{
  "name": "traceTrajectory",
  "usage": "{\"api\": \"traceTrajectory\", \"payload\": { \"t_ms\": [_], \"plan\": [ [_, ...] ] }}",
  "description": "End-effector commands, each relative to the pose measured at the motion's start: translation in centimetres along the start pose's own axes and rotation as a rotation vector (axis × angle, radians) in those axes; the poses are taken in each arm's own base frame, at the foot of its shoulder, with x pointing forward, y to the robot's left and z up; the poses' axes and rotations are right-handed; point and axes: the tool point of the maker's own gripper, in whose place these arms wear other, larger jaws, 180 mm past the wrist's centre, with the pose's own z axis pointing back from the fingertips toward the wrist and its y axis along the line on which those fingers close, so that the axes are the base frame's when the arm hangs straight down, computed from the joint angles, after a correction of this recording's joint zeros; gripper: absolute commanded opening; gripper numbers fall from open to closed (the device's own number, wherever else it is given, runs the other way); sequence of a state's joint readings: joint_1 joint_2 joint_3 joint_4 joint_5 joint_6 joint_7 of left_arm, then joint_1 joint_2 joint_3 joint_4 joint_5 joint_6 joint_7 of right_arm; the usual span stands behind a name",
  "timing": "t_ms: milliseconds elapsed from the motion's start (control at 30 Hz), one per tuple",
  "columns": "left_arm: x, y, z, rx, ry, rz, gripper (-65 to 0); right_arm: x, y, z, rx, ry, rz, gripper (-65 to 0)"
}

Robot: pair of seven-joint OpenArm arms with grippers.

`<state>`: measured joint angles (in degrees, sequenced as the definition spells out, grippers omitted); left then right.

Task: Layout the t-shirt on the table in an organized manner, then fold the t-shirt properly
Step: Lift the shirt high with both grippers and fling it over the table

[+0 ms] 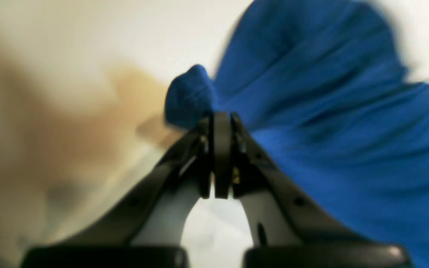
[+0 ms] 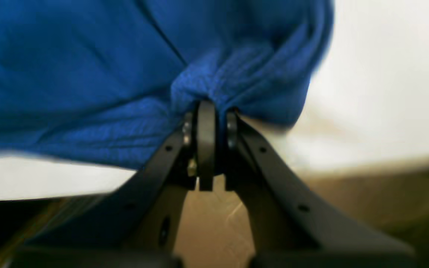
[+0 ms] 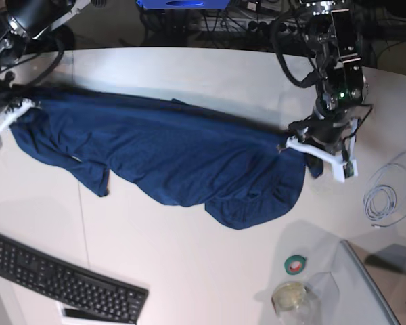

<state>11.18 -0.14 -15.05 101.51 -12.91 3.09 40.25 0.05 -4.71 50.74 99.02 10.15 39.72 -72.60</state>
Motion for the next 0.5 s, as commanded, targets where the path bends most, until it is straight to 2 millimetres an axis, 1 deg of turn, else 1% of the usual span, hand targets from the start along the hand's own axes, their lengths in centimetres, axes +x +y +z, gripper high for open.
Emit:
{"api": "traceTrajectory", "payload": {
  "t_ms": [0, 67, 167, 200, 267, 333, 400, 467],
  "plan": [
    [1.6, -0.9, -0.3, -0.015, -0.044, -0.014, -65.0, 3.2, 0.3, 0.7, -0.004, -0.072, 0.053, -64.8],
    [3.6, -2.8, -1.2, -0.055, -0.078, -0.023, -65.0, 6.2, 1.8, 0.7, 0.022, -0.117, 0.117, -64.7],
    [6.5, -6.2, -3.3, -0.121, -0.107, -0.042, -65.0, 12.4, 3.6, 0.9, 0.06, -0.237, 0.188, -64.7],
    [7.3, -7.1, -3.9, -0.135, -0.112, -0.049, -65.0, 14.2, 3.7, 1.0, 0.061, -0.259, 0.198, -64.7],
    [8.9, -8.6, -5.3, -0.146, -0.119, -0.085, -65.0, 16.9, 3.8, 0.7, 0.068, -0.276, 0.218, -64.7],
    [10.7, -10.0, -6.9, -0.14, -0.122, -0.136, -65.0, 20.2, 4.4, 0.6, 0.087, -0.312, 0.244, -64.7],
    [12.3, -11.3, -8.3, -0.142, -0.12, -0.167, -65.0, 22.8, 4.7, 0.7, 0.097, -0.344, 0.274, -64.7],
    [15.2, -13.0, -9.5, -0.159, -0.131, -0.186, -65.0, 26.3, 4.9, 1.7, 0.101, -0.398, 0.309, -64.8]
  ]
}}
